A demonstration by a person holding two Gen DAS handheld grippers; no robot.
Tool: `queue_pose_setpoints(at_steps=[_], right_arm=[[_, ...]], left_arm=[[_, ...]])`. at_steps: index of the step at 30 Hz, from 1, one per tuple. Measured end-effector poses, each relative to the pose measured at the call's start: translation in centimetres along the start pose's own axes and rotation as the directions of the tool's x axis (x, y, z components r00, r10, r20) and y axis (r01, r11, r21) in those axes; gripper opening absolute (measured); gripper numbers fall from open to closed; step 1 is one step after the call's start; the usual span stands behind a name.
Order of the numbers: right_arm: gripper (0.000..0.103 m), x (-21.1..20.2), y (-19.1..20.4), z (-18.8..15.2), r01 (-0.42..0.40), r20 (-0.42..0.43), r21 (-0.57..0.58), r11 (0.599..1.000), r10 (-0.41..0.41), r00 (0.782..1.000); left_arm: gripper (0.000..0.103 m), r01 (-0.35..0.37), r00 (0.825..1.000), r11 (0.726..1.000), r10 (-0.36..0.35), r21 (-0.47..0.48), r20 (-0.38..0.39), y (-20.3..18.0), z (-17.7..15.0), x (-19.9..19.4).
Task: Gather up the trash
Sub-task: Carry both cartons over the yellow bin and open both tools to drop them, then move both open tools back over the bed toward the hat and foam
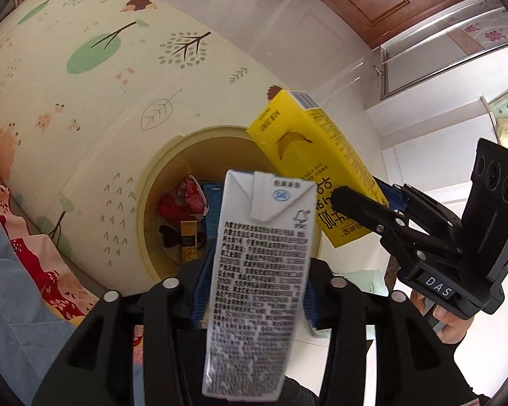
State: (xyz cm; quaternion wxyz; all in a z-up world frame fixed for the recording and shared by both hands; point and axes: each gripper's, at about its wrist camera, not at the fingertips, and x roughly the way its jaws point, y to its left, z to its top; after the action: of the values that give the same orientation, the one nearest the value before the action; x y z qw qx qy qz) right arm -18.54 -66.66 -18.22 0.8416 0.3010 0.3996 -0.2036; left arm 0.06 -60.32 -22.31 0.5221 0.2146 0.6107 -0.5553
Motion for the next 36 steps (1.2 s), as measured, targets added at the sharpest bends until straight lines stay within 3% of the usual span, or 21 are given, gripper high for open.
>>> queue_pose_setpoints(at_steps=[2,3,8,21,29,36], right_arm=[[0.04,0.5,0.3,0.4,0.015,-0.012,-0.025,1.0,-0.015,1.0],[0.042,0.6,0.4,0.6,0.023,-0.01,-0.035,0.999,-0.023,1.0],[0.042,0.4,0.4,0.9,0.01,0.0,-0.021,1.0,-0.01,1.0],[0.042,-1.7,-0.7,-1.1,0.038,-0.007,0.021,0.999,-0.038,0.999],[0.042,-4.7,0.8,-1.2,0.033,0.032,0.015,0.999,-0.034,0.999],[0.042,-7.3,6.0,-0.2,-0.023,0.084,-0.08,0.996,0.03,0.996]], left_arm=[[0.081,-0.024,1.0,1.0,0.024,-0.005,0.009,0.1,-0.1,0.1],[0.083,-0.03,0.999,1.0,0.03,-0.008,0.012,0.1,-0.1,0.1],[0.085,-0.094,0.996,0.996,0.094,0.004,-0.002,0.2,-0.2,0.3],[0.085,-0.117,0.993,0.986,0.119,0.116,-0.013,-2.8,-1.4,0.1],[0.085,-0.115,0.992,0.982,0.107,0.151,0.064,-4.6,-2.9,-3.4],[0.085,-0.161,0.973,0.975,0.132,0.15,0.19,-4.5,-6.0,-9.6]])
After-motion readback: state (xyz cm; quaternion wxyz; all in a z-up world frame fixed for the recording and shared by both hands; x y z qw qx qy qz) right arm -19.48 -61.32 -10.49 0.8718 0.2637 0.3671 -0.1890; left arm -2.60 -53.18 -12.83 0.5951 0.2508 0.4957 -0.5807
